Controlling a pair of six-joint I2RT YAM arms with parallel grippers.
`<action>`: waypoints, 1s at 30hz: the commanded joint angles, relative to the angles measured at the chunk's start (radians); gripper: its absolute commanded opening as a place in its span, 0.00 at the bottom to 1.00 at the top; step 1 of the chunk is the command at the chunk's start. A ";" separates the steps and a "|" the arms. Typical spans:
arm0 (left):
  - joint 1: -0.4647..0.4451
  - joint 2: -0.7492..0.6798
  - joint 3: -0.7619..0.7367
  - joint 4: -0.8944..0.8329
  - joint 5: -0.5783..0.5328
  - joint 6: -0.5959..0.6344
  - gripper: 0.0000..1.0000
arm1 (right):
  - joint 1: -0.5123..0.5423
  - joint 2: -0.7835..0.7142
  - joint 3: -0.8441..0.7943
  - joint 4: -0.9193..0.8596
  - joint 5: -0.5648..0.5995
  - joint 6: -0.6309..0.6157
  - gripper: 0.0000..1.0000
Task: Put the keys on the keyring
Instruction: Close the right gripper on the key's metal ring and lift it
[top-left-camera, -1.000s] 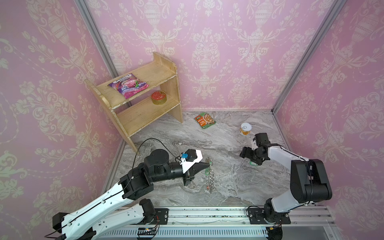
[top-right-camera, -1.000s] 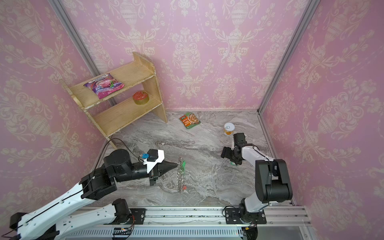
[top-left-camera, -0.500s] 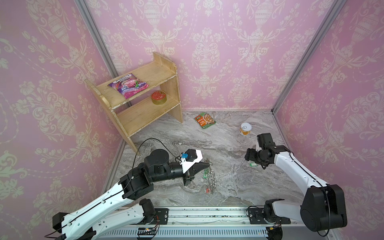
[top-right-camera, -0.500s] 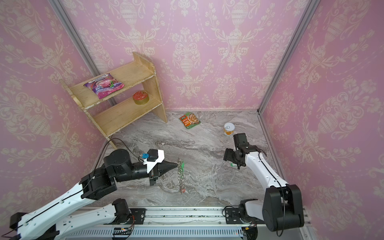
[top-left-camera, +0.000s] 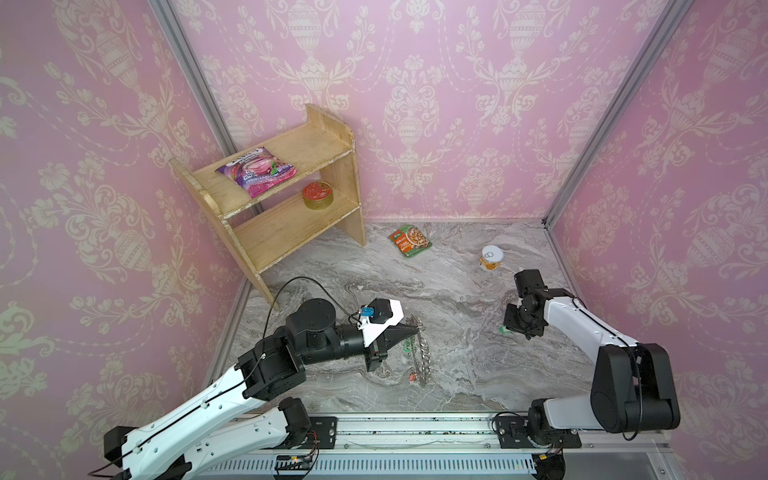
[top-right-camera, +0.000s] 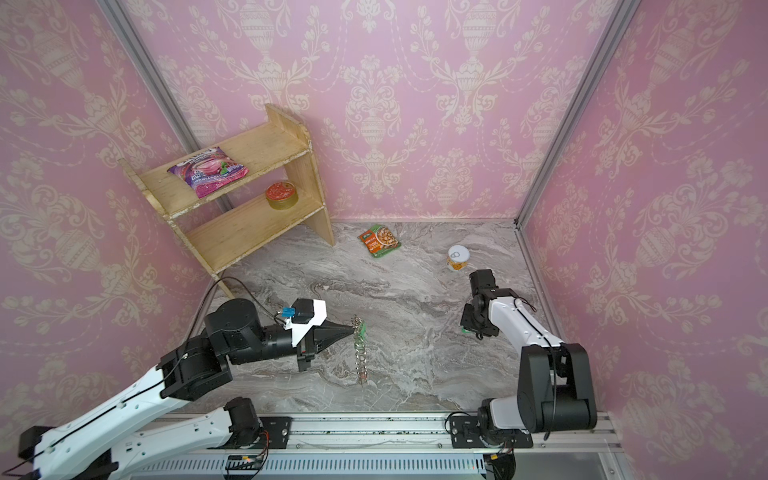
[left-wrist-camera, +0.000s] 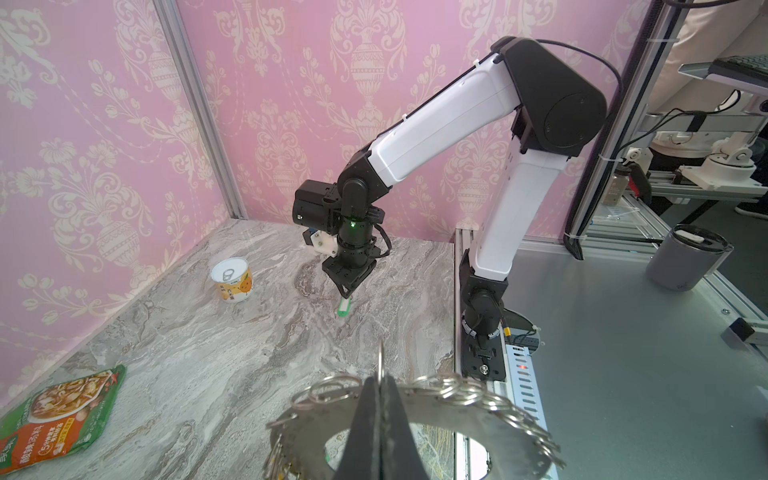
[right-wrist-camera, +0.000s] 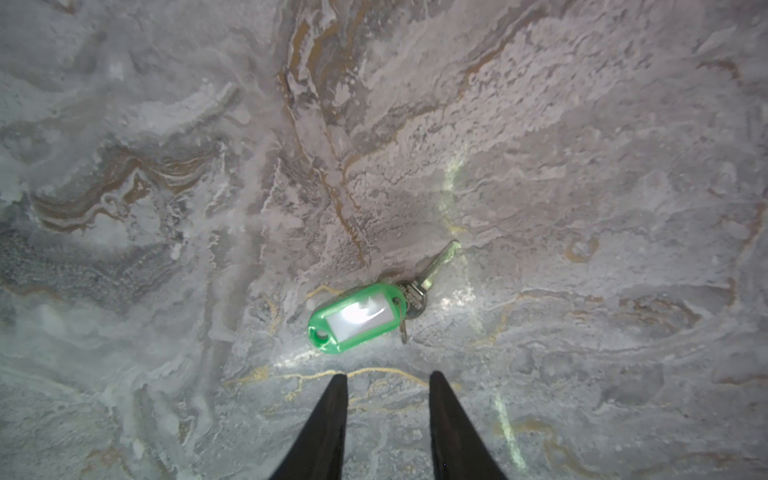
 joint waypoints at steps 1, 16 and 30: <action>0.009 -0.018 0.000 0.027 0.000 0.023 0.00 | 0.000 0.036 0.024 -0.021 0.048 -0.004 0.30; 0.011 -0.025 -0.001 0.020 -0.005 0.028 0.00 | -0.011 0.132 0.074 -0.032 0.046 -0.056 0.21; 0.011 -0.028 -0.002 0.015 -0.001 0.034 0.00 | -0.018 0.158 0.083 -0.038 0.034 -0.059 0.17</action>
